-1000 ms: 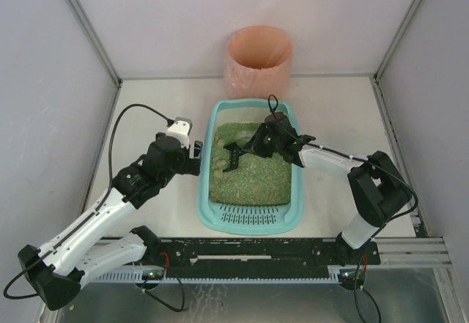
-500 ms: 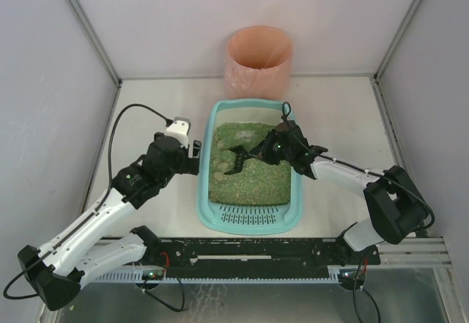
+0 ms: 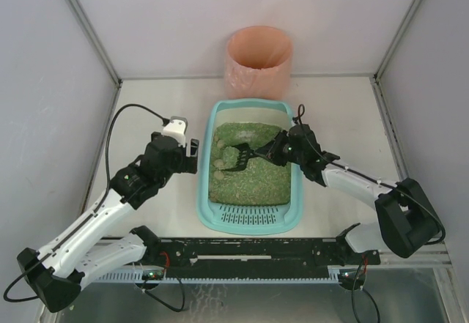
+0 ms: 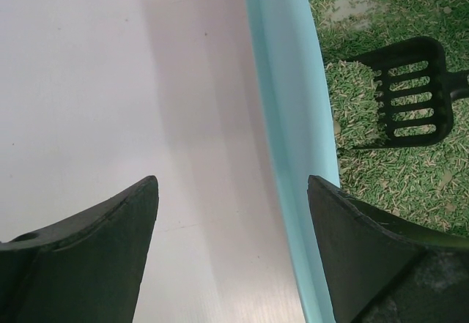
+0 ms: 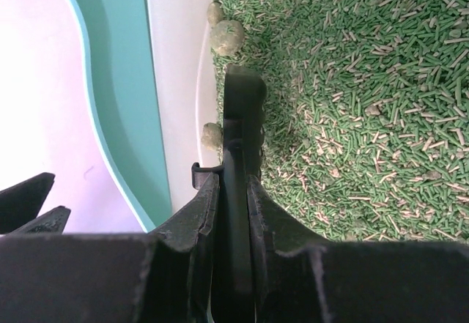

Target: Clean the litter box

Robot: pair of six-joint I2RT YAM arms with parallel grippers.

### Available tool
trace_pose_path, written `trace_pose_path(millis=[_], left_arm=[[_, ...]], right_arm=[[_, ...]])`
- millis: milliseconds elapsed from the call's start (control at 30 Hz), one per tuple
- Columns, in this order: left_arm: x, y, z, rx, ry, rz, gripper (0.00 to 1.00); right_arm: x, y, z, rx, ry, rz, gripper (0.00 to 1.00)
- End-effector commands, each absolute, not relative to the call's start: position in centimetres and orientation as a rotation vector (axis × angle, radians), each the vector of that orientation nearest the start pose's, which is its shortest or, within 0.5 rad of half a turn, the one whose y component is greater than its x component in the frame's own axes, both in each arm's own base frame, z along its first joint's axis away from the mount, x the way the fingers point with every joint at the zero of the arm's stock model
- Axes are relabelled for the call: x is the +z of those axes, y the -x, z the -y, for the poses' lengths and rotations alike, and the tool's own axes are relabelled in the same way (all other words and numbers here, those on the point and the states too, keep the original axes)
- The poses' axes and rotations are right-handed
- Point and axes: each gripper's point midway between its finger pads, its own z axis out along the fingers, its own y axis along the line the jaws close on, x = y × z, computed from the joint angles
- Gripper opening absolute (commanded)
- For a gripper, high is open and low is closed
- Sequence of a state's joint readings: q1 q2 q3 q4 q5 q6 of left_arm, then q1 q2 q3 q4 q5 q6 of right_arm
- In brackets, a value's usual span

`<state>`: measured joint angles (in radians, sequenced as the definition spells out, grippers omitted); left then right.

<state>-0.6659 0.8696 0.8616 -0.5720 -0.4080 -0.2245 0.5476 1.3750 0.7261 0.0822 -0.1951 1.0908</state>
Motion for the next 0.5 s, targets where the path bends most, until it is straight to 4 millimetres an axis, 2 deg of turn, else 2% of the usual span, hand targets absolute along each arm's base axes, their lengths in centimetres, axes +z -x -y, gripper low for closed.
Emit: trace_pose_path(millis=[0, 300, 467], left_arm=[[22.5, -25.6, 11.8, -0.106, -0.205, -2.037, 0.86], [22.7, -25.5, 11.7, -0.111, -0.201, -2.033, 0.86], [22.8, -25.5, 11.6, -0.116, -0.196, -2.028, 0.86]], right_arm=[[15.7, -30.3, -26.2, 1.211, -0.538, -2.183, 0.00], [18.1, -29.8, -24.4, 1.176, -0.527, -2.121, 0.00], [19.0, -29.1, -22.2, 1.211, -0.548, -2.059, 0.00]])
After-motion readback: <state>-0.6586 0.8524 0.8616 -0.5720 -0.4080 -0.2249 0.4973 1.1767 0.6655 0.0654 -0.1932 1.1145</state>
